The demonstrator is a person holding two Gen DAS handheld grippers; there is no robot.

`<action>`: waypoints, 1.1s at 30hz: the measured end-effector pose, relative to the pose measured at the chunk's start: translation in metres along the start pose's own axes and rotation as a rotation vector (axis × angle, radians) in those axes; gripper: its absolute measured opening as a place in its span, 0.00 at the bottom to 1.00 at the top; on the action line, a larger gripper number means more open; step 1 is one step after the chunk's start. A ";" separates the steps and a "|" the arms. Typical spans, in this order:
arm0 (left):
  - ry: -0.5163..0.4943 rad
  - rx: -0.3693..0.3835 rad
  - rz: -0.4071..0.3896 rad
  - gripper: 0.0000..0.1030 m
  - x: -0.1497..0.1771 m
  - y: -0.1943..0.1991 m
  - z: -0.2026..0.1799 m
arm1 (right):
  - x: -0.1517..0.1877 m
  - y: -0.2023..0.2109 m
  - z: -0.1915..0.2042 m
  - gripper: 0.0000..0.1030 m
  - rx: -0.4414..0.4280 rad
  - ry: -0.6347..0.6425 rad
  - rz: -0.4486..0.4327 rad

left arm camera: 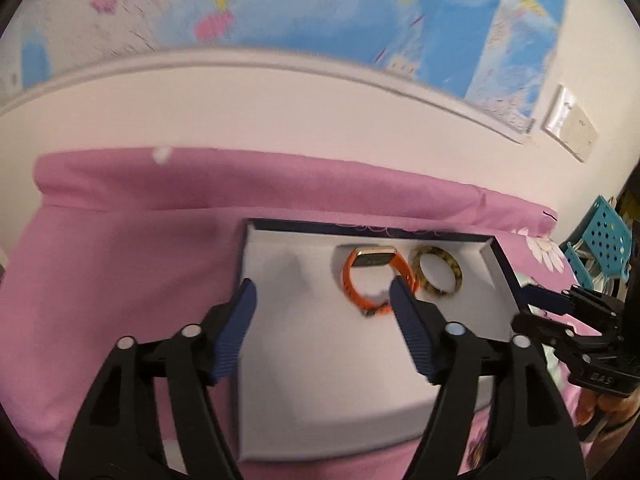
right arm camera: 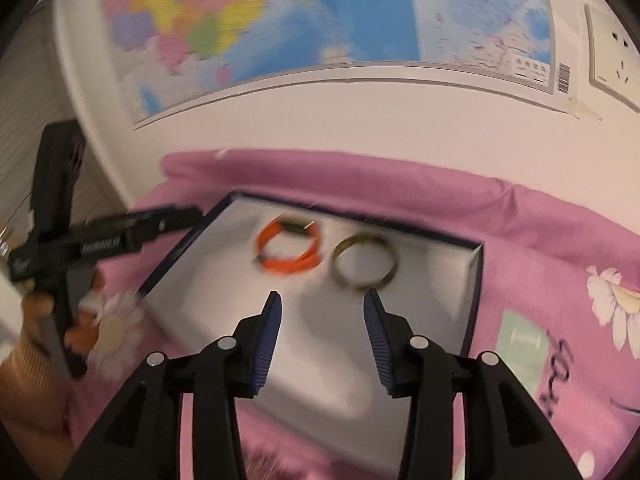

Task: Organize jewelry
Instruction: 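Lower both items into the box and open both tools, then withdraw both tools and move the right tool to the crystal bracelet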

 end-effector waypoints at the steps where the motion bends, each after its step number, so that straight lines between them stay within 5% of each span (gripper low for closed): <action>1: -0.012 0.005 -0.003 0.68 0.005 0.008 0.002 | 0.008 0.006 0.007 0.39 -0.020 0.009 0.002; 15: -0.085 -0.011 0.007 0.71 0.095 0.058 0.012 | 0.102 0.035 0.033 0.39 -0.112 -0.105 0.080; 22: -0.061 -0.013 0.019 0.73 0.119 0.067 0.019 | 0.111 0.027 0.034 0.17 -0.118 -0.141 0.090; 33: -0.044 0.006 0.029 0.73 0.132 0.075 0.021 | 0.098 0.042 0.045 0.08 -0.110 -0.094 0.038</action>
Point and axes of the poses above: each gripper's, at about its wrist camera, not at the fingertips, and y roughly against the way its jaws point, z to its left, x to its underside, the point moved 7 cm from there along -y, roughly the way its jaws point, and after that the axes turned 15 degrees about y, right-handed, at the moved point
